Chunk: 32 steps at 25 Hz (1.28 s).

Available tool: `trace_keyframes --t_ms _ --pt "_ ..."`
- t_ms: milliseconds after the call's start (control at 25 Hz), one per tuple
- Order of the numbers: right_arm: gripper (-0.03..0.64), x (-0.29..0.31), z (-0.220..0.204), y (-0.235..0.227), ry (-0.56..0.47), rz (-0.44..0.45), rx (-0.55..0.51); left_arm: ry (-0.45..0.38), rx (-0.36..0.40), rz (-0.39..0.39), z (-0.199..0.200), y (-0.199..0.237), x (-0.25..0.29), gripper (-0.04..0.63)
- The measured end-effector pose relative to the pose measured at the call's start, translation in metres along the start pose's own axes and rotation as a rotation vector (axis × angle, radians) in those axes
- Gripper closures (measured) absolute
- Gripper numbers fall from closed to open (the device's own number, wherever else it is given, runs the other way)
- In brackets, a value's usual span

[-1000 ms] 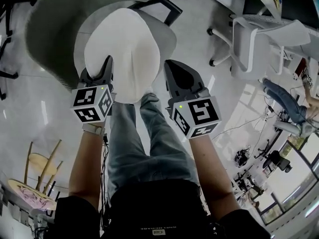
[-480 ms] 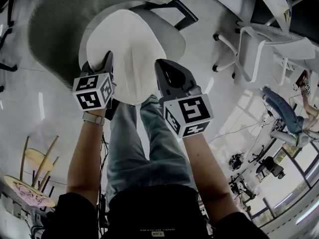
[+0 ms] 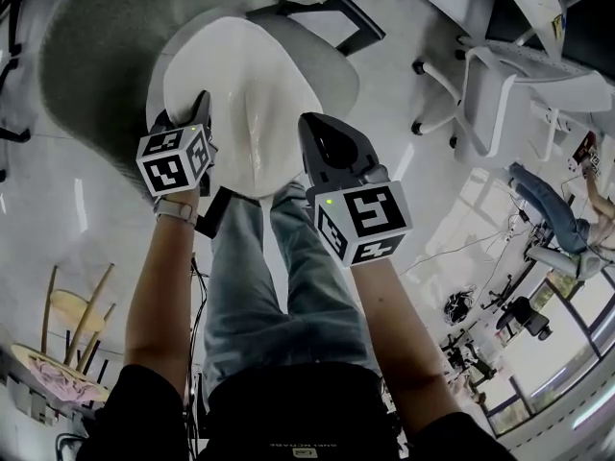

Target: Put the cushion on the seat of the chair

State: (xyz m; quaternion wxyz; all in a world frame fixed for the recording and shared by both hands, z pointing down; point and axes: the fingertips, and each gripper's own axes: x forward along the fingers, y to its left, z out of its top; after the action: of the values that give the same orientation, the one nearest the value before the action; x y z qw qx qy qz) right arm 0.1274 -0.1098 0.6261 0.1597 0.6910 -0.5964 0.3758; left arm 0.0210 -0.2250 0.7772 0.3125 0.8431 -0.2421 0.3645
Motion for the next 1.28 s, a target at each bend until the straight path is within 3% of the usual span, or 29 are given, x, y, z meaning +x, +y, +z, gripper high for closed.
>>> trace_keyframes --t_ms 360,760,1280 --pt "0.609 0.003 -0.017 -0.006 0.018 -0.021 0.021 0.025 0.014 -0.014 -0.005 0.005 0.03 0.509" --pt "0.609 0.007 -0.03 -0.013 0.037 -0.046 0.037 0.089 0.027 0.028 -0.02 0.034 0.06 0.49" --pt "0.609 0.004 -0.035 -0.015 0.039 -0.056 0.047 0.104 0.017 0.139 -0.026 0.062 0.065 0.332"
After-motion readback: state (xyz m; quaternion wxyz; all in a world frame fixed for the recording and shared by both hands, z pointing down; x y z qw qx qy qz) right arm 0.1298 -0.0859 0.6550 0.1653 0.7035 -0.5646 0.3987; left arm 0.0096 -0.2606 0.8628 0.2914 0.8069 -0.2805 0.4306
